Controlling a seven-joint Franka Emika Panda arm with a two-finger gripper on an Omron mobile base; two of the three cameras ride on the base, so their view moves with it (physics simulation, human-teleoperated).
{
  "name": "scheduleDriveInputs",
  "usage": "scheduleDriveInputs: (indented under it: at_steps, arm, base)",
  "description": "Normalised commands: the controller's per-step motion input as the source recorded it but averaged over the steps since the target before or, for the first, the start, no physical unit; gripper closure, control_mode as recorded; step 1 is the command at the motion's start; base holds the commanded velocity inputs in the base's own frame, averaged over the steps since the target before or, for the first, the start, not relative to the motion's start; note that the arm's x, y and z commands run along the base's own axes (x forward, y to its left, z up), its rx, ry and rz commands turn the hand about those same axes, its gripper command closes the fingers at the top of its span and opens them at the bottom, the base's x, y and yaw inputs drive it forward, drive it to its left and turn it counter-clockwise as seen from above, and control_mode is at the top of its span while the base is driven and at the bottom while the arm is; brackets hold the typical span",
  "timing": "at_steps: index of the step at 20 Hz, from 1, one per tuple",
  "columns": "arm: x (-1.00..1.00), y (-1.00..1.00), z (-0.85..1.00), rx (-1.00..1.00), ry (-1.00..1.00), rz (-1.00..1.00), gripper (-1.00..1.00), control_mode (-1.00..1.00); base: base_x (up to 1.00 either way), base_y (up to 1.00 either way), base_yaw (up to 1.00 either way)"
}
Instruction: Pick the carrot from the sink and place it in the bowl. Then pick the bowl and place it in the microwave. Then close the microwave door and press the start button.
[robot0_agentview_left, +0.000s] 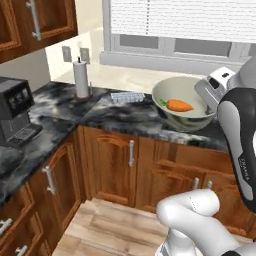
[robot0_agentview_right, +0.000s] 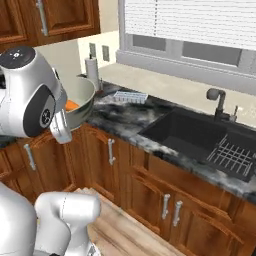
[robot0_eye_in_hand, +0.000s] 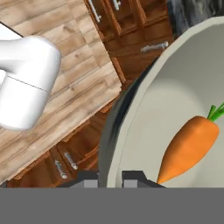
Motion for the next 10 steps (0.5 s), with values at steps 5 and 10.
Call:
scheduleDriveInputs:
  at_steps: [5,10]
  arm:
    - [0.0,0.0,0.0,0.0,0.0,0.0,1.0,1.0]
    - [0.0,0.0,0.0,0.0,0.0,0.0,1.0,1.0]
  base:
    - [-0.57,0.27,0.88]
    - [-0.44,0.16,0.9]
